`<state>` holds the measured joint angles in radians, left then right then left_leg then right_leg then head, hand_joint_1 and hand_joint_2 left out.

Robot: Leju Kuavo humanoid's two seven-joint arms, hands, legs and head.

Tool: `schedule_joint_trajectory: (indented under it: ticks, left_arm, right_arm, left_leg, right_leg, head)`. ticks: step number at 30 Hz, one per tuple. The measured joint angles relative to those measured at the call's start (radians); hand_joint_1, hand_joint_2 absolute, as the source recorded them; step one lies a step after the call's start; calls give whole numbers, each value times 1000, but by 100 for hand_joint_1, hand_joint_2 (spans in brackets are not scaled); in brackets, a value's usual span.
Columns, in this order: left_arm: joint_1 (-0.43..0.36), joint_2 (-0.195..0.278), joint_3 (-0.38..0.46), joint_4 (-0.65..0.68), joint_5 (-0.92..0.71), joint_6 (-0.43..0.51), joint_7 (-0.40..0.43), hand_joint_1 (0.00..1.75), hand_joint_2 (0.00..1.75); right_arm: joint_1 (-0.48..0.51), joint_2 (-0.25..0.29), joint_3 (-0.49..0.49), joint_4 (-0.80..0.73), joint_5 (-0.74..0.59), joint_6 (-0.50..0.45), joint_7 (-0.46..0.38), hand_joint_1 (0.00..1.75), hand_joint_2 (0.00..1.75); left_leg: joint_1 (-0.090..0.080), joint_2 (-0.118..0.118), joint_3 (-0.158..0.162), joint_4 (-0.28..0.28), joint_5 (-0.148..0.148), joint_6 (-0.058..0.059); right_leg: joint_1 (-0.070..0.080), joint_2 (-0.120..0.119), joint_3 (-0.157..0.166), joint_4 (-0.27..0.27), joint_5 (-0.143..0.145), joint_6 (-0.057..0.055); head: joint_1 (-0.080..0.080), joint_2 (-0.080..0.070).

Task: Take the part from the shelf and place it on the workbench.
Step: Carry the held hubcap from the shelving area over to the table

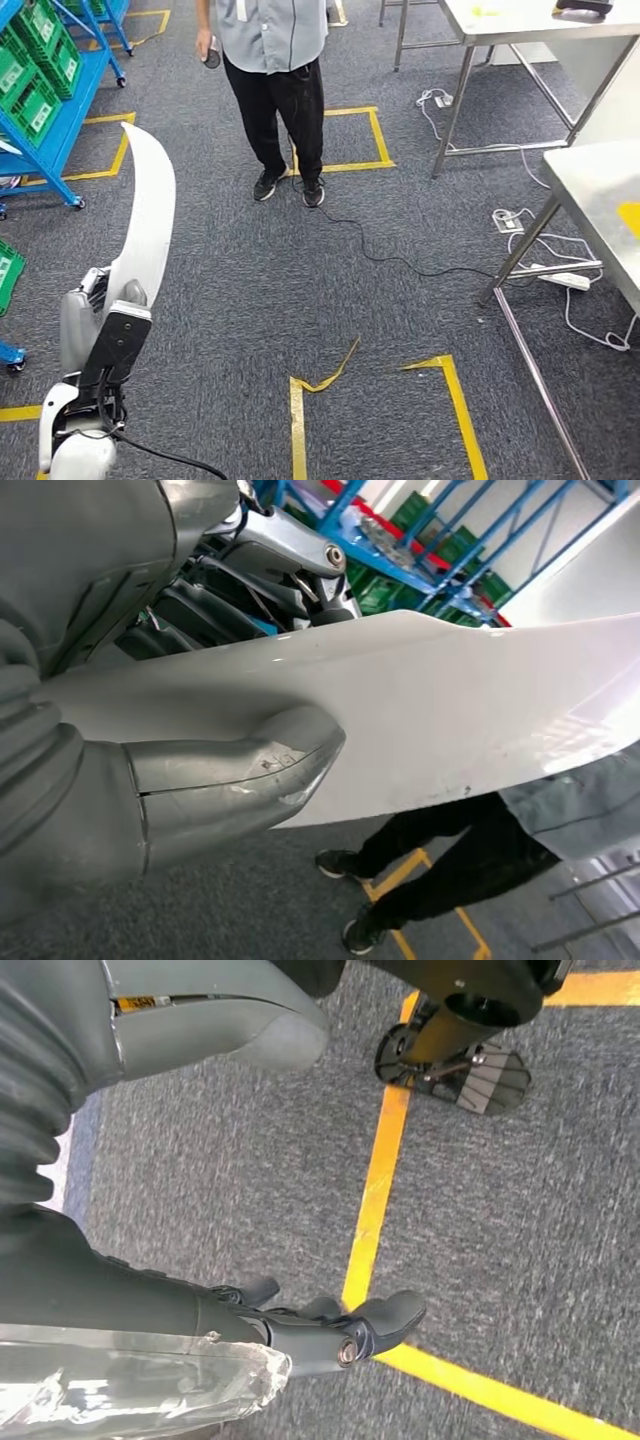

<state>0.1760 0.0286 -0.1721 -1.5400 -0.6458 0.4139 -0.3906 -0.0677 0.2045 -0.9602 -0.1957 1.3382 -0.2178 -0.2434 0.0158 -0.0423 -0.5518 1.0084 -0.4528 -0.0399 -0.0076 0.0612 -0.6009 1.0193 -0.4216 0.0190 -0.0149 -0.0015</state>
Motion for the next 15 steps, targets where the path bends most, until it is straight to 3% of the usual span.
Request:
schedule_joint_trajectory:
  ticks: [15]
  left_arm:
    - [0, 0, 0, 0, 0, 0, 0, 175, 175]
  right_arm:
    - [0, 0, 0, 0, 0, 0, 0, 0, 175]
  left_leg:
    - [0, 0, 0, 0, 0, 0]
  right_leg:
    - [0, 0, 0, 0, 0, 0]
  head:
    - [0, 0]
